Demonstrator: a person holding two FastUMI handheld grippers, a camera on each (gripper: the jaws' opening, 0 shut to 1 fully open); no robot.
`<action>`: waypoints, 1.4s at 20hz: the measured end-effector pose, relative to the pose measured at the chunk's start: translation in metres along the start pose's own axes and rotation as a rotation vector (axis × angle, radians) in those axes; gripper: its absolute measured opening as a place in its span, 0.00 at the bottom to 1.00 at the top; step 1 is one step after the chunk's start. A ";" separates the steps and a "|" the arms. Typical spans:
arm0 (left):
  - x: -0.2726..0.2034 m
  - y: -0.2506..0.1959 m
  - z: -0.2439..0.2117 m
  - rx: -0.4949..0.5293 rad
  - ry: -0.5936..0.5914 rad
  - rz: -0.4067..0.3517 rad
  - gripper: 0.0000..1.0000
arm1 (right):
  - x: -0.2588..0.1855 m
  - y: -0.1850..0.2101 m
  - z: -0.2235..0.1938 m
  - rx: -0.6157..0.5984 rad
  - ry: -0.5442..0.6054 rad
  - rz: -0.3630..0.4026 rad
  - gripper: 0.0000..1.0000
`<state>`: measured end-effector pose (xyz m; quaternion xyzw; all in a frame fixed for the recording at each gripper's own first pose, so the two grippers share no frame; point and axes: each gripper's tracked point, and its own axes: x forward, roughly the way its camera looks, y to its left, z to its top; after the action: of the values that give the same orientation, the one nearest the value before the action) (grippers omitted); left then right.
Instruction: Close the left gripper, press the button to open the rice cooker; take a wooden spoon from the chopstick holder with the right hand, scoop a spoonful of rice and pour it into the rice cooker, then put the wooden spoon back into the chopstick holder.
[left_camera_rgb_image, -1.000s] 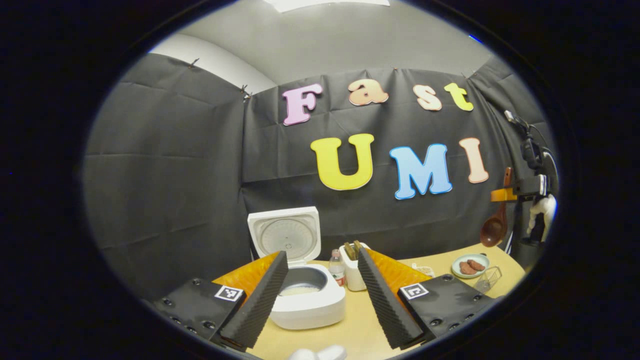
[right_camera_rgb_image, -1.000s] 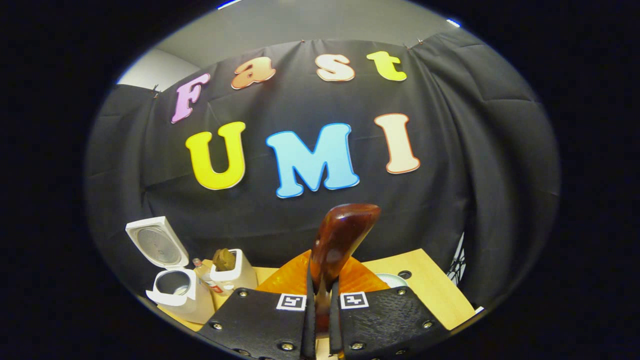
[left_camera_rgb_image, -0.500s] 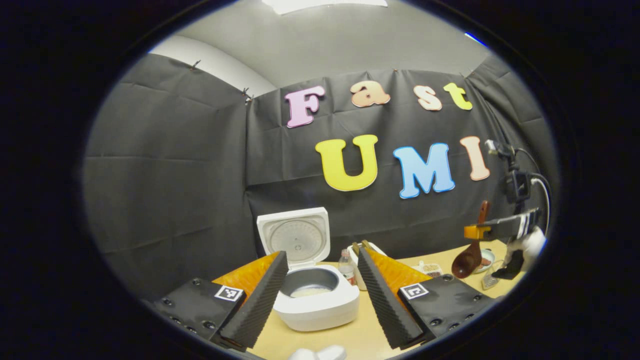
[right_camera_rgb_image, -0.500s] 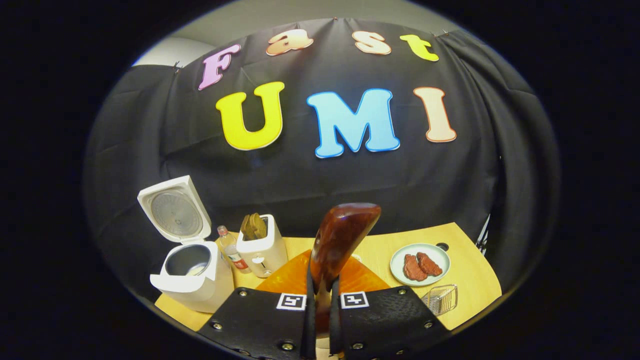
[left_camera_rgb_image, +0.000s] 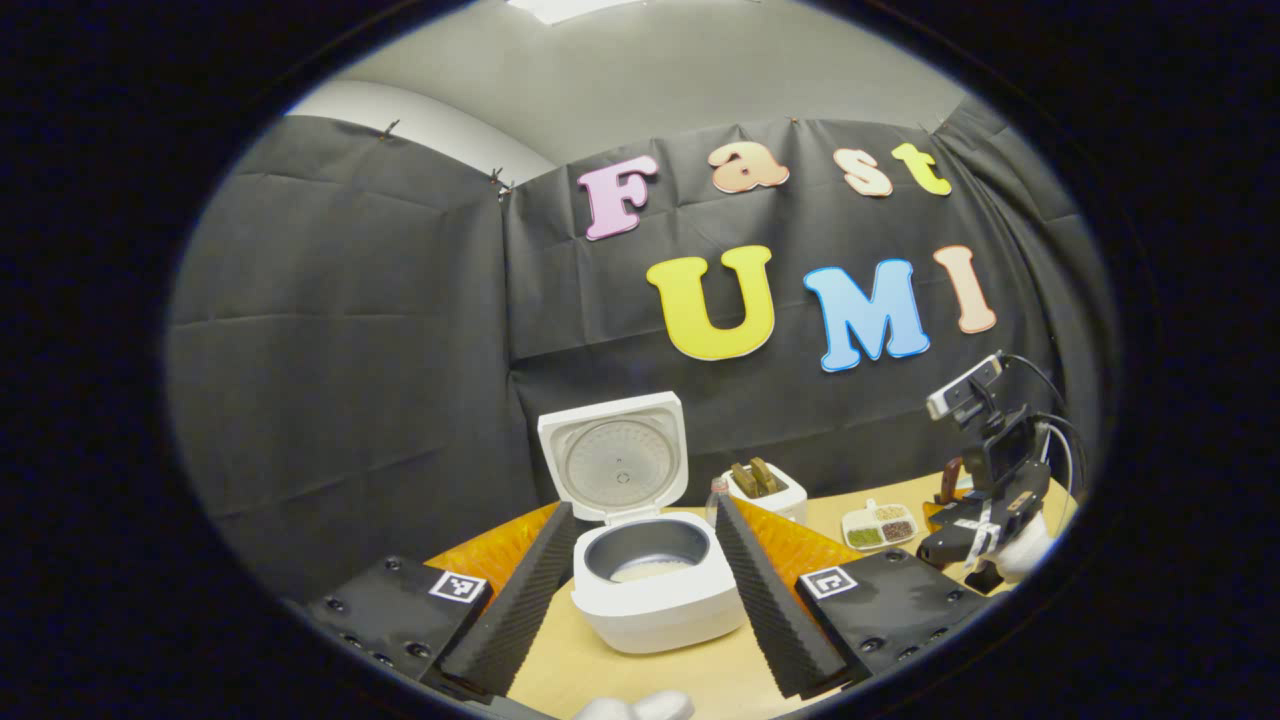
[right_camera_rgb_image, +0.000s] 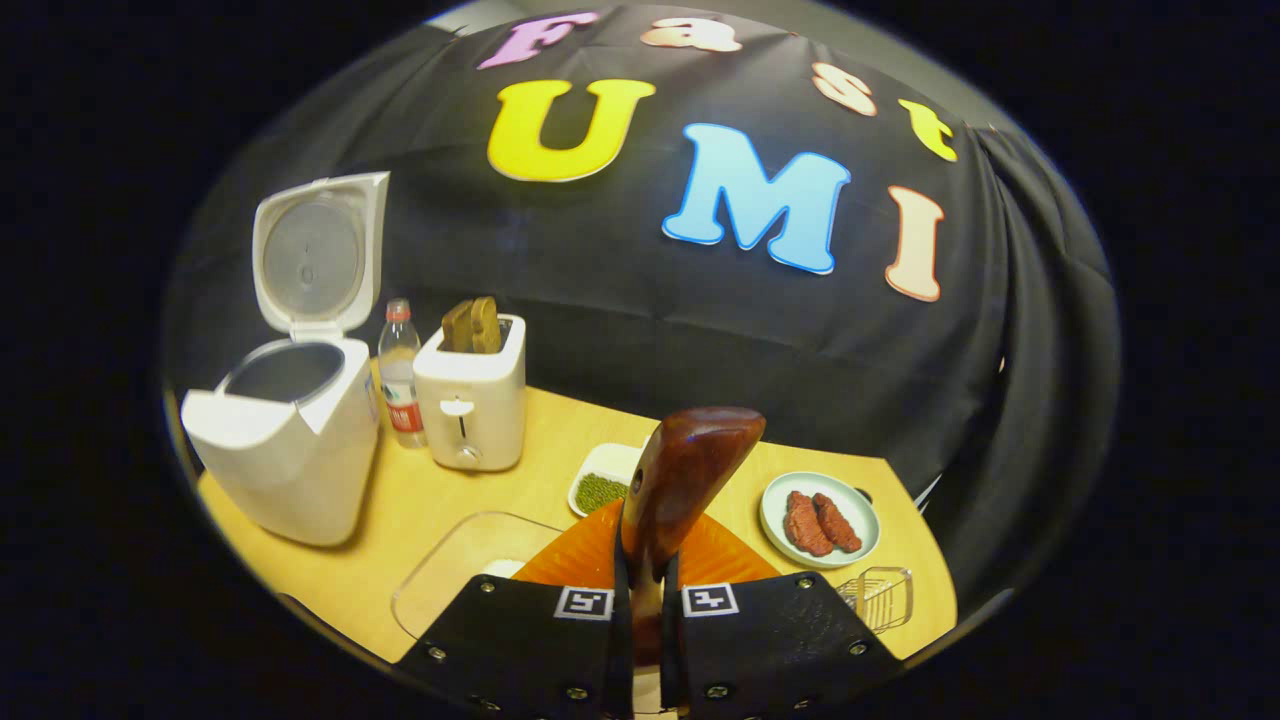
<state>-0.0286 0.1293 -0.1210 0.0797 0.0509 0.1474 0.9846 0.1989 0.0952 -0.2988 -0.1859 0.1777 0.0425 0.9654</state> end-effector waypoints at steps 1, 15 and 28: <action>0.000 0.002 -0.004 -0.001 0.006 0.002 1.00 | 0.004 0.005 -0.005 -0.062 -0.006 -0.008 0.11; 0.014 0.012 -0.022 -0.006 0.054 0.007 1.00 | 0.024 0.062 -0.058 -0.053 0.115 0.050 0.11; 0.016 0.020 -0.016 -0.009 0.051 0.008 0.97 | 0.026 0.084 -0.055 0.826 0.264 0.253 0.11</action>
<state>-0.0207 0.1556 -0.1345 0.0717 0.0752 0.1537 0.9826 0.1930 0.1527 -0.3844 0.2344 0.3226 0.0619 0.9149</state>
